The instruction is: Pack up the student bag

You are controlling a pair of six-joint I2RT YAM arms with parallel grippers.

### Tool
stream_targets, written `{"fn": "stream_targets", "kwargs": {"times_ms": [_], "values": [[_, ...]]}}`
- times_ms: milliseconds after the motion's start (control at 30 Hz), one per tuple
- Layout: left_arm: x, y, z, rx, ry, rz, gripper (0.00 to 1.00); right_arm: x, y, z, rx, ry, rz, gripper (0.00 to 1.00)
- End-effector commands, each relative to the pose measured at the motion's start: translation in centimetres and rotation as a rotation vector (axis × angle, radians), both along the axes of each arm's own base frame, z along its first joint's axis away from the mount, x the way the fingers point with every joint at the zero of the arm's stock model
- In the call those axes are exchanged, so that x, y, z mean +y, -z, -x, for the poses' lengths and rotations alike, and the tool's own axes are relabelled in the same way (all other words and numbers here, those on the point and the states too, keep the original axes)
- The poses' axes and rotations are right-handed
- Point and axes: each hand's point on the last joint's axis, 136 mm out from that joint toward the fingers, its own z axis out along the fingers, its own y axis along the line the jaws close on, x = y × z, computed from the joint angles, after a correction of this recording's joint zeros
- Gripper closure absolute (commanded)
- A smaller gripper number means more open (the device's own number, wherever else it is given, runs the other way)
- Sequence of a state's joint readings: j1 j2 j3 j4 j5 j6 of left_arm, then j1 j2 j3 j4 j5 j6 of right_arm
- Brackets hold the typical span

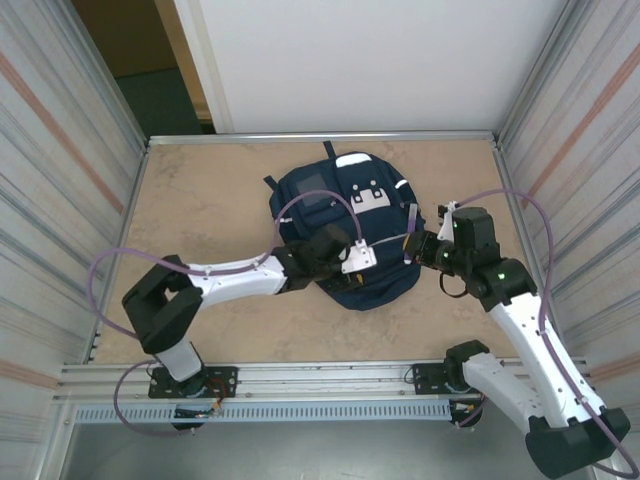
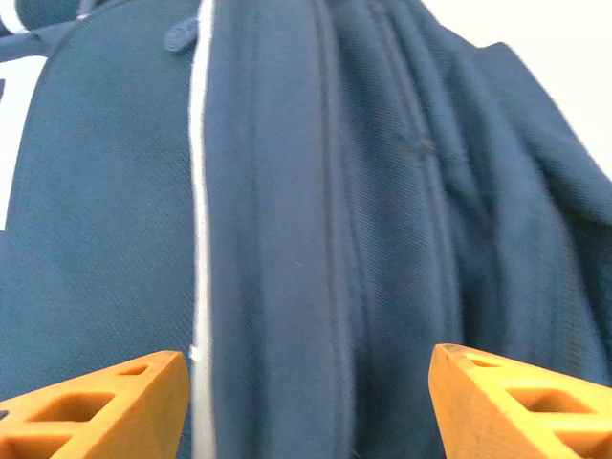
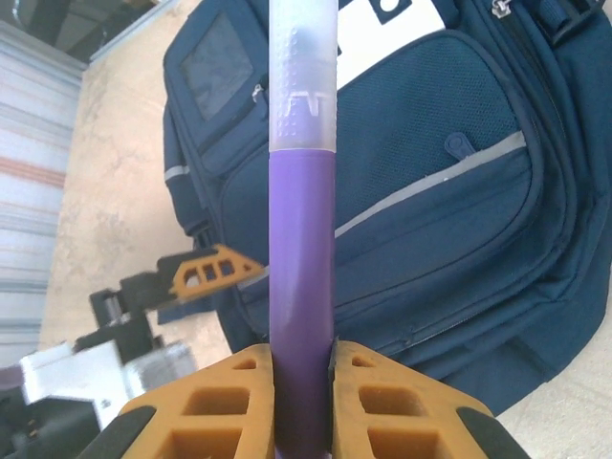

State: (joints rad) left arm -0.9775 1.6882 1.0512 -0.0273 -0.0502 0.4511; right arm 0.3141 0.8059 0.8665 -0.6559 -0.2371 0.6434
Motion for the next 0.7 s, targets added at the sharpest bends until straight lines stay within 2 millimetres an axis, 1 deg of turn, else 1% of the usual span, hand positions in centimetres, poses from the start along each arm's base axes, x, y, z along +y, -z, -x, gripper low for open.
{"fn": "stream_targets", "kwargs": {"times_ms": [0,133,233,267,300,333,433,467,533,567,667], "values": [[-0.4,-0.8,-3.0,-0.148,-0.037,-0.045,0.32,0.1,0.4,1.3,0.023,-0.003,-0.046,0.87],[-0.9,1.6,-3.0,-0.130,-0.010,-0.104,0.30,-0.1,1.0,1.6,0.031,0.011,-0.053,0.87],[-0.9,2.3,-3.9,-0.164,-0.019,-0.152,0.30,0.0,1.2,1.8,0.038,0.012,-0.062,0.87],[-1.0,2.3,-4.1,-0.168,-0.027,-0.156,0.32,-0.1,1.4,1.7,0.041,0.020,-0.068,0.87],[-1.0,1.9,-4.5,-0.176,-0.049,-0.153,0.36,0.0,1.6,1.7,0.043,0.028,-0.080,0.87],[-1.0,1.5,-4.6,-0.178,-0.057,-0.148,0.42,0.1,1.9,1.6,0.048,0.034,-0.098,0.87],[-1.3,-0.5,-4.3,-0.152,-0.064,-0.094,0.69,0.6,2.6,1.7,0.078,0.039,-0.141,0.88],[-1.3,-1.4,-4.4,-0.125,-0.070,-0.060,0.78,0.6,2.9,1.7,0.090,0.042,-0.142,0.88],[-1.5,-3.6,-3.7,0.031,-0.058,0.052,0.95,0.3,3.7,1.9,0.121,0.061,-0.135,0.88],[-1.6,-4.6,-3.4,0.086,-0.053,0.103,0.99,0.3,4.1,1.9,0.136,0.068,-0.134,0.88],[-1.8,-7.9,-3.2,0.159,-0.048,0.241,0.99,0.4,5.5,1.9,0.209,0.093,-0.140,0.91]]}}
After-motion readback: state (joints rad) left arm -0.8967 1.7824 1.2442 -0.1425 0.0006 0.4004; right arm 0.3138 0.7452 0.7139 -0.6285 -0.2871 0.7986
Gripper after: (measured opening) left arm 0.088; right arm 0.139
